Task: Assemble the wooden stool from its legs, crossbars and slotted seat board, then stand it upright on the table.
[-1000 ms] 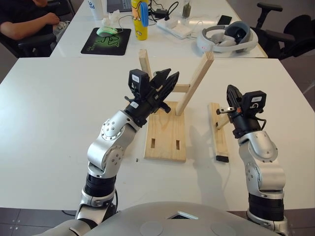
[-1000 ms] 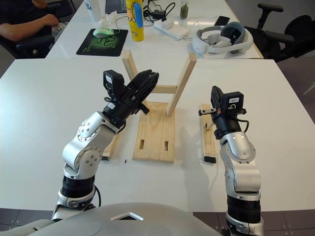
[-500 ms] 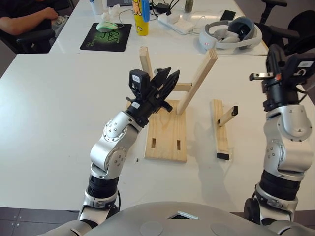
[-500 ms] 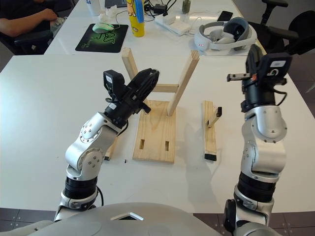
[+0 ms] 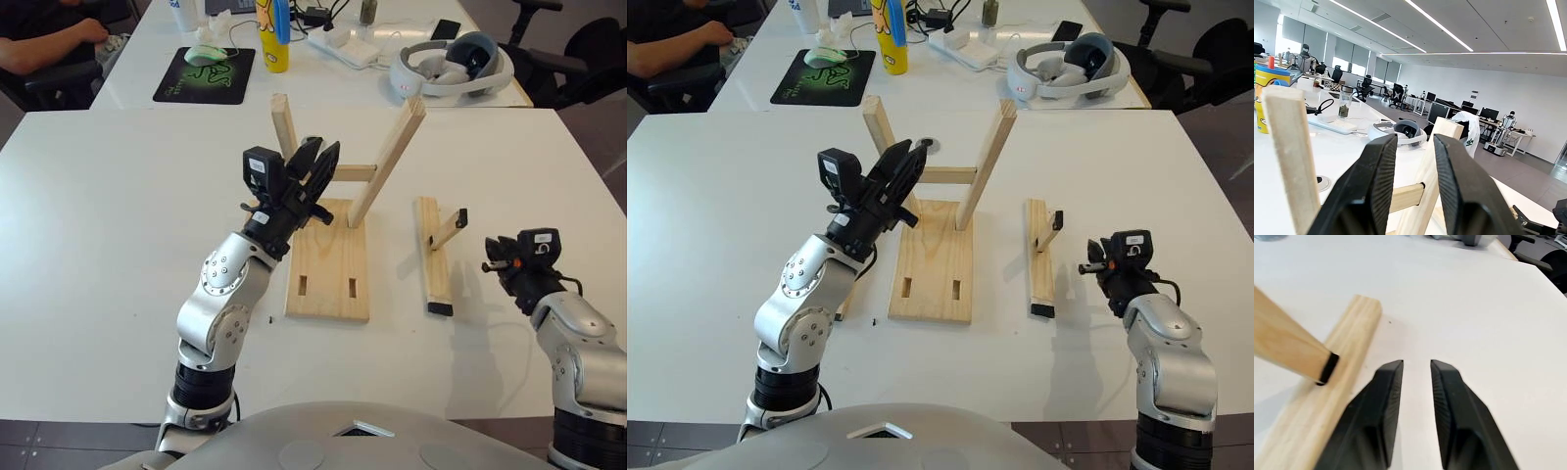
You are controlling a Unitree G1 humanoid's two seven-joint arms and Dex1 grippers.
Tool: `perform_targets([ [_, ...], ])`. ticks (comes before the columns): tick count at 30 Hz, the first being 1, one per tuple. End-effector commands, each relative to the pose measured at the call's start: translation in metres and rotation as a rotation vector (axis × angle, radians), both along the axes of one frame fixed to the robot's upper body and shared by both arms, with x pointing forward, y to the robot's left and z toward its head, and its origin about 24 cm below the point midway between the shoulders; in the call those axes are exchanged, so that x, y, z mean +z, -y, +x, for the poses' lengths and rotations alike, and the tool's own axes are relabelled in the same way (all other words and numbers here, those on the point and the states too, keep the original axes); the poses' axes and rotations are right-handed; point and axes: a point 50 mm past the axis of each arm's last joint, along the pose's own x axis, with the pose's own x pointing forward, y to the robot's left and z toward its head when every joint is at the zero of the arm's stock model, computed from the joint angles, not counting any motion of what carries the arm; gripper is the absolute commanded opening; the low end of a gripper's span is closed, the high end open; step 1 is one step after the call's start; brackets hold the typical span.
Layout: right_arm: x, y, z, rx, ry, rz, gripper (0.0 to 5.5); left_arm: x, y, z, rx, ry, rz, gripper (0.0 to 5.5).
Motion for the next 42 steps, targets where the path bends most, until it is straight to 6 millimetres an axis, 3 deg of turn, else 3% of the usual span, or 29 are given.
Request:
perform_targets([
  [1, 0.004, -0.001, -0.002, 0.012, -0.071, -0.006, 1.73, 0.0, 0.0, -0.004, 0.015, -0.008, -0.005, 1.35],
  [8, 0.015, -0.01, -0.004, 0.078, -0.189, 0.076, 2.74, -0.001, -0.003, -0.013, 0.046, -0.031, -0.007, 1.35],
  [18, 0.027, -0.024, 0.01, 0.189, -0.328, 0.155, 4.12, -0.003, -0.002, -0.014, 0.086, -0.04, -0.017, 1.35],
  [30, -0.006, -0.057, -0.019, 0.154, -0.41, 0.113, 4.15, 0.0, -0.001, -0.009, 0.011, -0.036, 0.01, 1.35],
  [37, -0.028, -0.057, -0.035, 0.039, -0.376, -0.001, 4.15, 0.005, 0.002, -0.002, -0.09, -0.033, 0.028, 1.35],
  [42, -0.037, -0.052, -0.028, -0.05, -0.349, -0.007, 4.15, 0.006, 0.005, 0.0, -0.116, -0.036, 0.03, 1.35],
])
